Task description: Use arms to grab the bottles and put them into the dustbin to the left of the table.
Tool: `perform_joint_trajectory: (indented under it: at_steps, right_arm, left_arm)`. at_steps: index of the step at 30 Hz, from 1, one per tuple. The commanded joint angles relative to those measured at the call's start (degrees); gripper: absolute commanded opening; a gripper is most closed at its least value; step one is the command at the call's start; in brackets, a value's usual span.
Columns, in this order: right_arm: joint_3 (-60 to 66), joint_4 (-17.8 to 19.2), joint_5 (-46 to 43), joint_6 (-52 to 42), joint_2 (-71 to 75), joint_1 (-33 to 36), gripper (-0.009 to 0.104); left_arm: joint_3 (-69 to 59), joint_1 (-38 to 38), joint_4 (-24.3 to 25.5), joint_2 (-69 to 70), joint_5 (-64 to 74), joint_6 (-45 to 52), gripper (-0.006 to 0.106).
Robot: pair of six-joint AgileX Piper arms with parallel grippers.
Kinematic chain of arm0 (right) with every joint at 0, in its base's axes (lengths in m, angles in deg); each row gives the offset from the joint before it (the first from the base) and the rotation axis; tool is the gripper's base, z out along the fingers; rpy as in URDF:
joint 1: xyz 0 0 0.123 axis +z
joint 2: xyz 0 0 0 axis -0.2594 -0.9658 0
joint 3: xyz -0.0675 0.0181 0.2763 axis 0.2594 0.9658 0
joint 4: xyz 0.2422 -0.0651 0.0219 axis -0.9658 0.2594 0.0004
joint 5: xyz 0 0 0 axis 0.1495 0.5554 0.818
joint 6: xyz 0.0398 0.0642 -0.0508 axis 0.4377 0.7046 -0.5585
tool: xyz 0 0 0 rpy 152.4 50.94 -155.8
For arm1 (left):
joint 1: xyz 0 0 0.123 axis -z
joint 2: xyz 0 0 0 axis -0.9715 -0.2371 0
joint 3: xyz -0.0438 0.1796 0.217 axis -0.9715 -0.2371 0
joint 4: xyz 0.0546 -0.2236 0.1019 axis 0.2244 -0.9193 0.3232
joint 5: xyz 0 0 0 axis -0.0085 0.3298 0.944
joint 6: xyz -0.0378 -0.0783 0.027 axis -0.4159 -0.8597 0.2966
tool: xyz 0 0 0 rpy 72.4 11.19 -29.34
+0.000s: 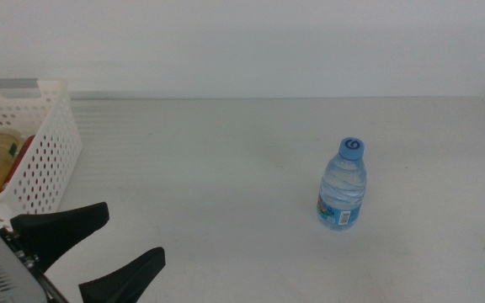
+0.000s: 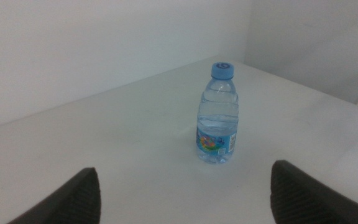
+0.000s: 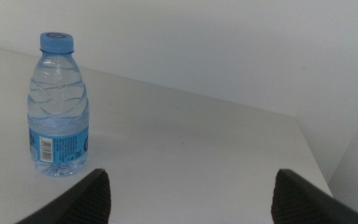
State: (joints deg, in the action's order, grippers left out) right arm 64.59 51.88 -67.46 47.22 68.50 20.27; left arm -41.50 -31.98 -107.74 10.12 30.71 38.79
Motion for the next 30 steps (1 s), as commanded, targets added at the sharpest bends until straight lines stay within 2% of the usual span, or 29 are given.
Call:
perform_joint_trajectory:
  at_steps: [1, 5, 9, 12, 17, 25, 30]
  right_arm:
    - [-0.41, 0.58, -4.34, -0.27, 1.65, -0.28, 0.068]
    - [-0.41, 0.58, -4.34, -0.27, 1.65, -0.28, 0.068]
    - [-0.41, 0.58, -4.34, -0.27, 1.65, -0.28, 0.068]
    - [-0.41, 0.58, -4.34, -0.27, 1.65, -0.28, 0.068]
    - [-0.41, 0.58, -4.34, -0.27, 1.65, -0.28, 0.068]
    - [-0.41, 0.58, -4.34, -0.27, 1.65, -0.28, 0.068]
    - [-0.41, 0.58, -4.34, -0.27, 1.65, -0.28, 0.068]
  left_arm:
    - [1.19, -0.01, -1.30, 0.11, -5.11, -0.32, 0.090]
    - [1.13, -0.01, -1.09, 0.11, -5.56, -0.26, 0.089]
    - [1.06, -0.01, 5.10, 0.22, -8.78, -0.76, 0.085]
    - [1.06, -0.01, 7.45, 1.05, -9.87, -1.97, 0.080]
    - [-0.83, -0.01, 8.51, 2.20, -12.46, -2.53, 0.072]
    - [-5.69, 0.04, 8.69, 2.00, -15.20, -9.35, 0.059]
    - [-5.69, 0.04, 8.84, 2.00, -15.18, -9.40, 0.055]
